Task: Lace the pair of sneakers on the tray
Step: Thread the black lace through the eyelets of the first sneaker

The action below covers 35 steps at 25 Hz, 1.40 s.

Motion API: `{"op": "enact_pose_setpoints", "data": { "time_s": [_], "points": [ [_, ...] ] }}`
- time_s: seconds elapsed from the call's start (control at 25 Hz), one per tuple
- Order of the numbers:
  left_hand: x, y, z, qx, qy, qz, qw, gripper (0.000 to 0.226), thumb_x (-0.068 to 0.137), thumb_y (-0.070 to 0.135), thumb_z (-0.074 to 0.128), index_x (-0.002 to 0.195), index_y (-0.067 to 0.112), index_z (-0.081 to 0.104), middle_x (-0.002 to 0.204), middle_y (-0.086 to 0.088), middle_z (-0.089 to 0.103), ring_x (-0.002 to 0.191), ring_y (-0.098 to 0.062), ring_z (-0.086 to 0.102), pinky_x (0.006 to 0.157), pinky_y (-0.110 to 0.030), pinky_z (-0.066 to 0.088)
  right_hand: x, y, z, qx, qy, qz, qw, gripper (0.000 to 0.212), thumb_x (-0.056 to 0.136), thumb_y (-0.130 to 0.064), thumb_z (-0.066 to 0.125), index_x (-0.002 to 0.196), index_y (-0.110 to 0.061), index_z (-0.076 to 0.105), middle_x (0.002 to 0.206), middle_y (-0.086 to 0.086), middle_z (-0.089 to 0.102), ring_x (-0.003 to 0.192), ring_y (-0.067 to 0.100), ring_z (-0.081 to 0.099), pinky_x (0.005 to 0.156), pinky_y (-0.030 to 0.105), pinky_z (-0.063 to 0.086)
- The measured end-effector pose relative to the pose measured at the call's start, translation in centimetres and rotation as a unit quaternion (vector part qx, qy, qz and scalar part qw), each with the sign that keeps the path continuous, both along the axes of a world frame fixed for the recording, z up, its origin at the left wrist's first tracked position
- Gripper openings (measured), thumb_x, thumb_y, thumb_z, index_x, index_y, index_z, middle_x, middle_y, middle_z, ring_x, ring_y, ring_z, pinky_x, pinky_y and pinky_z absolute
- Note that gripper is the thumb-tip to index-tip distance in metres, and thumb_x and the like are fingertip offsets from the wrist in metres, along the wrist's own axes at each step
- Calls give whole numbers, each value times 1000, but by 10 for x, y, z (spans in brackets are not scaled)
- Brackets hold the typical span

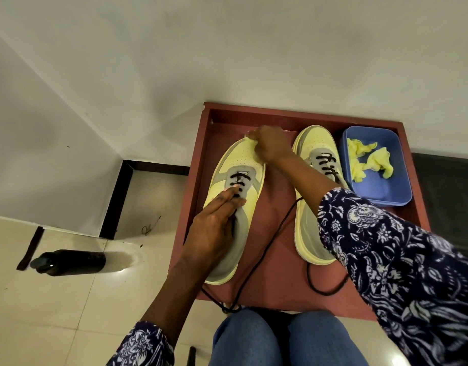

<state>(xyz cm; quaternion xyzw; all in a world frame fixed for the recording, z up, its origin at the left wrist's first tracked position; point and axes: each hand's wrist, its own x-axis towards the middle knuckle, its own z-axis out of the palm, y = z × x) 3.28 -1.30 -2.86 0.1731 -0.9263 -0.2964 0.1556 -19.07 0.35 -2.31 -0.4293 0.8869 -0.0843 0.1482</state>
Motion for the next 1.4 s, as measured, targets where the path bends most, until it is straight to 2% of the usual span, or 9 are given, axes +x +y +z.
{"op": "enact_pose_setpoints", "data": {
  "time_s": [0.12, 0.24, 0.4, 0.76, 0.88, 1.08, 1.16, 1.28, 1.4],
  "points": [
    [0, -1, -1, 1, 5, -5, 1000, 35, 81, -5, 49, 109, 5, 66, 124, -13, 61, 115, -21, 55, 103, -15, 26, -3, 9, -12, -42, -68, -55, 995, 53, 86, 5, 44, 134, -16, 47, 137, 13, 51, 126, 30, 47, 102, 32, 38],
    [0, -3, -2, 1, 7, -9, 1000, 34, 81, -5, 48, 109, 4, 66, 124, -13, 61, 117, -17, 52, 104, -10, 24, 7, 12, -13, -63, -60, -34, 996, 55, 85, 5, 45, 136, -15, 45, 141, 11, 47, 130, 27, 42, 105, 29, 32],
    [0, -4, -3, 9, 10, -12, 1000, 34, 82, -4, 48, 109, 4, 66, 125, -13, 60, 117, -13, 47, 104, -7, 21, 26, 3, -7, -66, -28, 95, 993, 49, 86, 6, 44, 130, -13, 52, 138, 4, 50, 131, 19, 40, 107, 24, 22],
    [3, -2, -4, -5, 33, 9, 999, 35, 82, -4, 50, 113, 4, 64, 125, -13, 59, 118, -16, 52, 100, -16, 31, 35, -8, 12, -6, -89, 281, 956, 37, 86, 3, 49, 116, -10, 65, 125, 7, 62, 119, 20, 53, 100, 27, 35],
    [4, -2, -5, -28, 35, 13, 999, 38, 78, -8, 56, 113, 5, 65, 123, -13, 61, 114, -23, 57, 98, -17, 33, 32, -9, 11, 1, -3, 275, 961, 42, 88, 1, 45, 123, -14, 60, 131, 5, 57, 124, 20, 46, 103, 26, 25],
    [4, -2, -5, -37, 44, 18, 998, 38, 78, -6, 56, 112, 6, 65, 122, -12, 62, 111, -16, 55, 97, -10, 31, 45, -9, 14, 16, -88, 321, 943, 33, 86, -2, 51, 114, -11, 67, 122, 5, 63, 117, 19, 54, 98, 26, 34],
    [4, -1, -4, -35, 31, 26, 999, 37, 77, -5, 57, 112, 7, 66, 121, -11, 63, 108, -19, 59, 96, -11, 33, 40, -11, 17, 31, -47, 328, 943, 36, 89, -3, 47, 120, -13, 62, 129, 5, 59, 121, 19, 50, 101, 26, 30],
    [3, 0, -3, -34, 23, 29, 999, 37, 78, -4, 57, 112, 7, 66, 122, -10, 62, 109, -22, 60, 98, -12, 30, 26, -12, 12, 46, 34, 285, 957, 45, 91, -1, 40, 130, -19, 53, 139, 3, 50, 131, 19, 40, 106, 29, 20],
    [3, 0, -3, -36, 27, 24, 999, 37, 78, -5, 56, 112, 6, 65, 121, -11, 62, 111, -20, 57, 99, -14, 29, 19, -5, 6, 26, 60, 183, 981, 52, 90, 3, 38, 136, -21, 45, 142, 1, 46, 129, 24, 38, 103, 30, 23]
  ]
}}
